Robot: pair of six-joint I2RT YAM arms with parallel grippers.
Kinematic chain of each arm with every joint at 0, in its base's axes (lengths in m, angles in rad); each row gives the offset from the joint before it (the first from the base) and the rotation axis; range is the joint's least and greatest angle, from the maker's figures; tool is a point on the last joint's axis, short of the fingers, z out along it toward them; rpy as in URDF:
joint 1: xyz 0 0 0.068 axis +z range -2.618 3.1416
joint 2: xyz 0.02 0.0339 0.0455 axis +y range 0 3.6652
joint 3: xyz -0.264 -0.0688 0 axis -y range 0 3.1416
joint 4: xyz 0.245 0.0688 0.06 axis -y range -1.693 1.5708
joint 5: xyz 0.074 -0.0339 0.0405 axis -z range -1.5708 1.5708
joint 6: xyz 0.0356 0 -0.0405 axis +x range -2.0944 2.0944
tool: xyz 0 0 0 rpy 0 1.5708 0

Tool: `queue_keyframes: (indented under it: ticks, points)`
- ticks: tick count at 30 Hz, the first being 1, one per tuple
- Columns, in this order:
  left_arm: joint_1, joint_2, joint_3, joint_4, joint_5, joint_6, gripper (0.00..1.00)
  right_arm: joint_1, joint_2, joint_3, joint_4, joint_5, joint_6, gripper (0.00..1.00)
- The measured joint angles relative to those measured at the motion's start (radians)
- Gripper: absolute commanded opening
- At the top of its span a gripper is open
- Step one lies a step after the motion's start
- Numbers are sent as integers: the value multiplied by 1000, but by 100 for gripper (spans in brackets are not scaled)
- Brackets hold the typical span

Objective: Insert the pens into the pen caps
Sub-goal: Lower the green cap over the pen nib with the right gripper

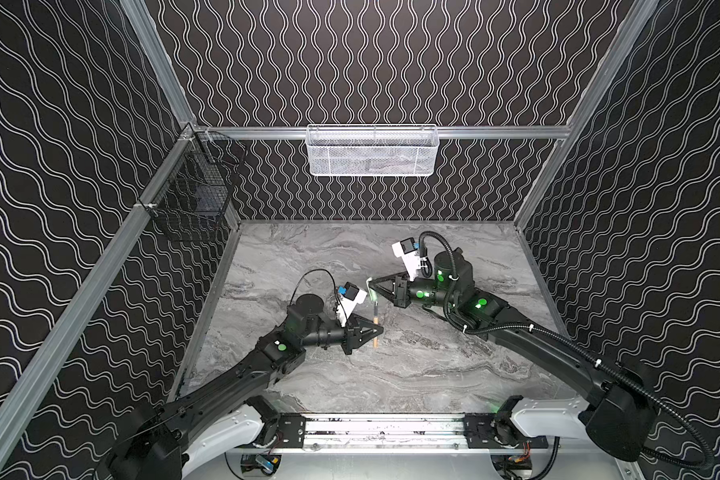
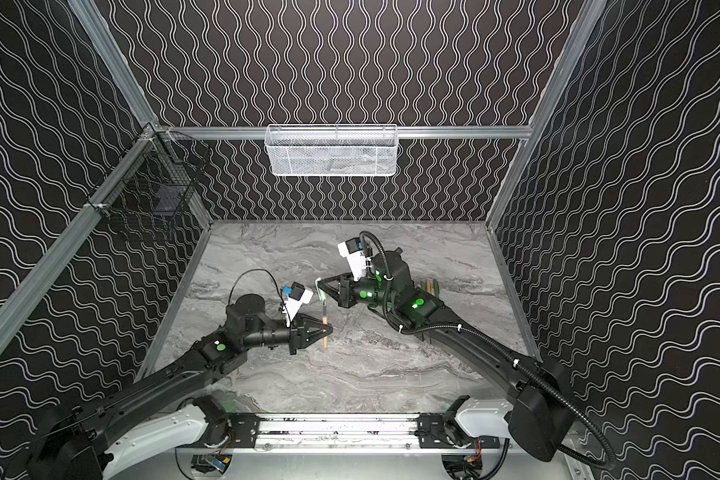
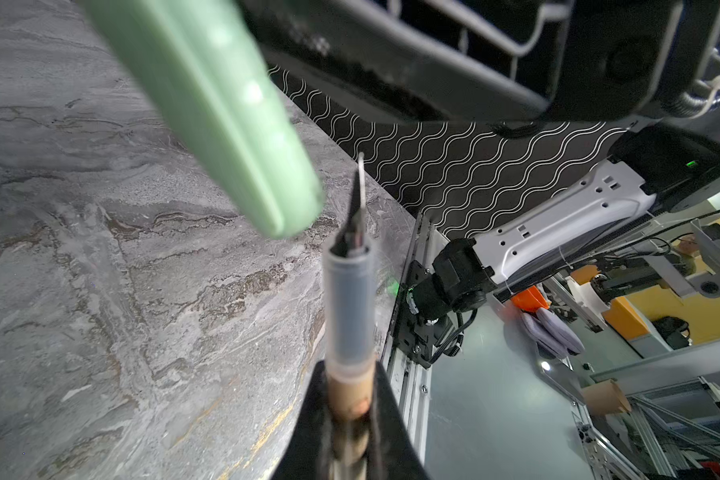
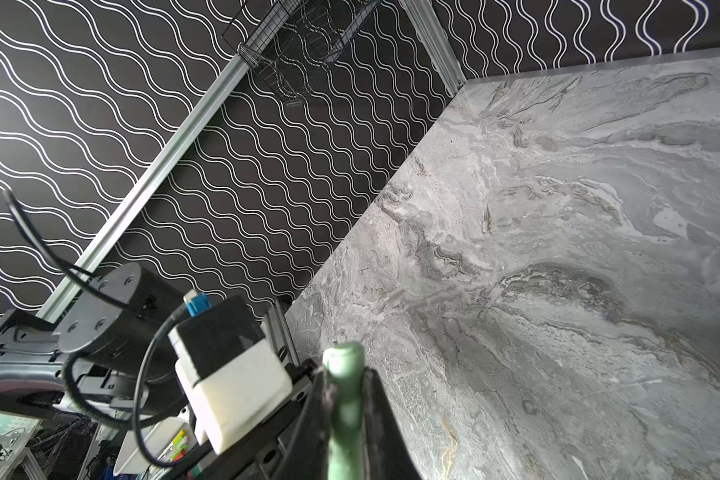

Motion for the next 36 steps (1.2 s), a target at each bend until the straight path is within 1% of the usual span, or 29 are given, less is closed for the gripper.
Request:
queue_keyframes:
  ticks: [9,15,36]
  points:
    - [1,11,-8,0,3,3,0,4,-19,3,-2,36,-5,10]
    - [1,-9,-14,-6,-1,3,0,5,-25,26,-8,48,-19,10]
    - [10,-16,5,-33,-16,23,0,20,-17,12,-3,18,-14,10]
